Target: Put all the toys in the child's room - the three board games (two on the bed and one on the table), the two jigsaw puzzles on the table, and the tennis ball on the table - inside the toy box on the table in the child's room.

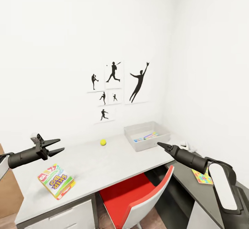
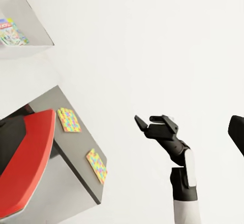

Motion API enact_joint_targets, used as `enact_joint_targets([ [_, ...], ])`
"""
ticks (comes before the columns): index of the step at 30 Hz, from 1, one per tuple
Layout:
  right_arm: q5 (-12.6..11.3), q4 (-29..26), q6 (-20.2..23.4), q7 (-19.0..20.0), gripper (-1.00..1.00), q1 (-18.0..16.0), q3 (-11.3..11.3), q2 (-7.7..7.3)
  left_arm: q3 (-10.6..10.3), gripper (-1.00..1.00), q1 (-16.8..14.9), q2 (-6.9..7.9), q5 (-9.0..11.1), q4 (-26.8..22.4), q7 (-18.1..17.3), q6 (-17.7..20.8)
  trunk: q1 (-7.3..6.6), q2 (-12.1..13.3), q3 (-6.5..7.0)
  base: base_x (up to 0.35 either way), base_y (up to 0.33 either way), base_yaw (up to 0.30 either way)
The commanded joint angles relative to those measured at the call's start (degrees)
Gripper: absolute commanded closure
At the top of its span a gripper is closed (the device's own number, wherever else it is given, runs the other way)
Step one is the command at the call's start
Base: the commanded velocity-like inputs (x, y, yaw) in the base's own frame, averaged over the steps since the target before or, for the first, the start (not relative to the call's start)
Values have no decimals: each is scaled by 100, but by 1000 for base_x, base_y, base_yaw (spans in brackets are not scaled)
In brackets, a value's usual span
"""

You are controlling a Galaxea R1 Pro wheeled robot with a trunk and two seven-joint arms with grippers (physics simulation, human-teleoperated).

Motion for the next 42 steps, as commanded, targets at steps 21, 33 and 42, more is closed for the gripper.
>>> enact_joint_targets([
  [21, 47, -3, 25, -112, -100, -2, -3, 0, 7, -100, -3, -1, 15, 42, -2, -5, 0, -5, -142, -59, 46, 211],
  [33, 38, -6, -534, -58, -100, -2, 9, -4, 41, -100, -3, -1, 22, 178, 8, -41, 0, -5, -245, 8, 214, 78],
  [42, 44, 9, -673, -68, -100, -2, 242, -15, 51, -100, -3, -1, 15, 219, -4, -62, 0, -5, -328, 74, 135, 4],
])
